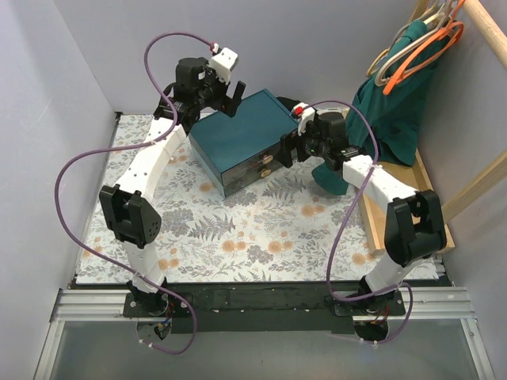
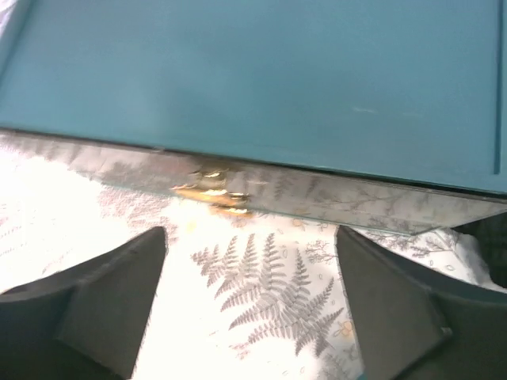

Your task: Sort the tools into containers

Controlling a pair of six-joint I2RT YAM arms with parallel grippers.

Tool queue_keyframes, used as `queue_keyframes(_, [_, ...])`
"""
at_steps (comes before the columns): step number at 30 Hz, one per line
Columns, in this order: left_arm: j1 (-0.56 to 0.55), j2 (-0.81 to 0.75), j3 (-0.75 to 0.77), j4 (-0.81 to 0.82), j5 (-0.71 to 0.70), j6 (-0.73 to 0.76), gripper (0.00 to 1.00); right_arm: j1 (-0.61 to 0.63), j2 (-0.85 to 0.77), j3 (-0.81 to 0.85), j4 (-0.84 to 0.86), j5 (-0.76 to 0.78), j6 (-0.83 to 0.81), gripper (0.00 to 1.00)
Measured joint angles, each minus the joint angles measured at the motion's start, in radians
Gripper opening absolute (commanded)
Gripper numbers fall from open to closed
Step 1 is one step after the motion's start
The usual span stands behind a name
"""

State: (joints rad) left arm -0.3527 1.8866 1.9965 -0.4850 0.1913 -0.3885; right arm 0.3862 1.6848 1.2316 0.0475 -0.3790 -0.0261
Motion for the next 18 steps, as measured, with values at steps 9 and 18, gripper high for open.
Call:
queue_keyframes(9, [0.047, -0.138, -0.226, 0.119, -0.185, -0.053, 0.98, 0.007, -0.111, 0.051, -0.235, 0.074, -0.085, 0.99])
queue_keyframes(18, [0.144, -0.235, -0.566, 0.172, -0.225, -0.21, 0.98, 0.006, -0.186, 0.151, -0.426, 0.239, -0.132, 0.98])
